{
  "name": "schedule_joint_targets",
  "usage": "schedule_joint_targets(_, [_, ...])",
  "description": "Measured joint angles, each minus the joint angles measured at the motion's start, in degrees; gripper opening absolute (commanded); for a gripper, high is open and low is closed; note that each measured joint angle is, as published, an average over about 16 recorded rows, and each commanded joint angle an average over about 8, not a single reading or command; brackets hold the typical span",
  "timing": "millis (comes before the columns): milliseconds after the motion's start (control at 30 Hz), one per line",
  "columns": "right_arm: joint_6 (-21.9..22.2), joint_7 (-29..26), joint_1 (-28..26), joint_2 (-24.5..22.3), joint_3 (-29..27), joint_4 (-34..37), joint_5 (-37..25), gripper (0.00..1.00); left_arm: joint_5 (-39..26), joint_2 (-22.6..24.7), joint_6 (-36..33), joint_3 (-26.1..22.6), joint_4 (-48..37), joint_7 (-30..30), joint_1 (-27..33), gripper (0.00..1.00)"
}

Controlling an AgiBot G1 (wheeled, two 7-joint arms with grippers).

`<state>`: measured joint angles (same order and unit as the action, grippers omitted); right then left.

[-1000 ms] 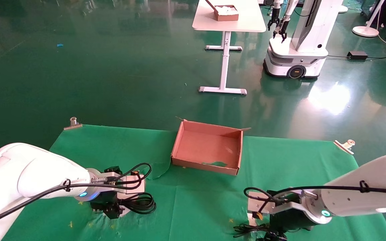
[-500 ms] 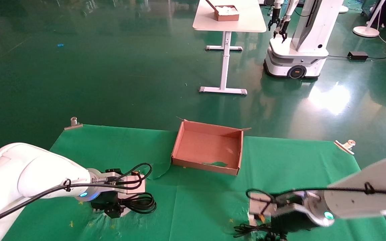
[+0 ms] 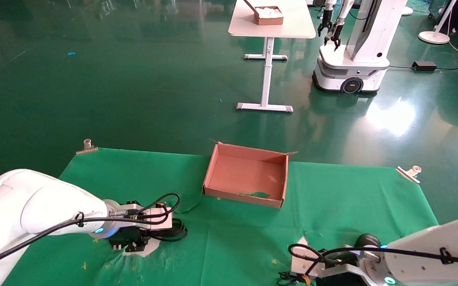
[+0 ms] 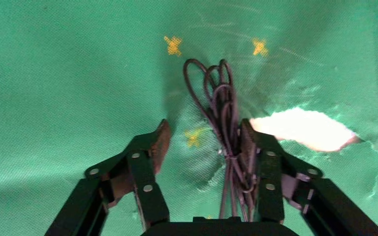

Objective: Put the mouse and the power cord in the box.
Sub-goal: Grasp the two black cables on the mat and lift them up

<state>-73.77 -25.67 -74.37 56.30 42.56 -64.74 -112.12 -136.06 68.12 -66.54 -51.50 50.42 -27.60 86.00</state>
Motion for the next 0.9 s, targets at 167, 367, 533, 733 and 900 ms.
schedule_joint_targets(167, [0.4,-0.9,0.4,-0.4,-0.2,-0.9,-0.1,0.0,0.0,0.0,0.0,0.0,0.0,0.0,0.0,0.0])
schedule_joint_targets(367, [0.8,-1.4,0.8,-0.7,-0.4,-1.6,-0.1,0.0,0.0,0.0,0.0,0.0,0.0,0.0,0.0,0.0])
schedule_joint_targets(533, [1.1,-2.1,0.8,-1.2,-1.1,-1.7,0.7,0.0,0.0,0.0,0.0,0.0,0.0,0.0,0.0,0.0])
schedule_joint_targets(733, [1.3,-3.0,-0.4,-3.2,-3.6,-1.8,3.6,0.0,0.2,0.0,0.0,0.2,0.0,-0.1,0.2,0.0])
schedule_joint_targets(900, [1.3,-3.7,-2.4,-6.5,-7.0,-2.1,7.5,0.0,1.5,0.0,-0.3,1.1,0.4,-0.1,1.7,0.0])
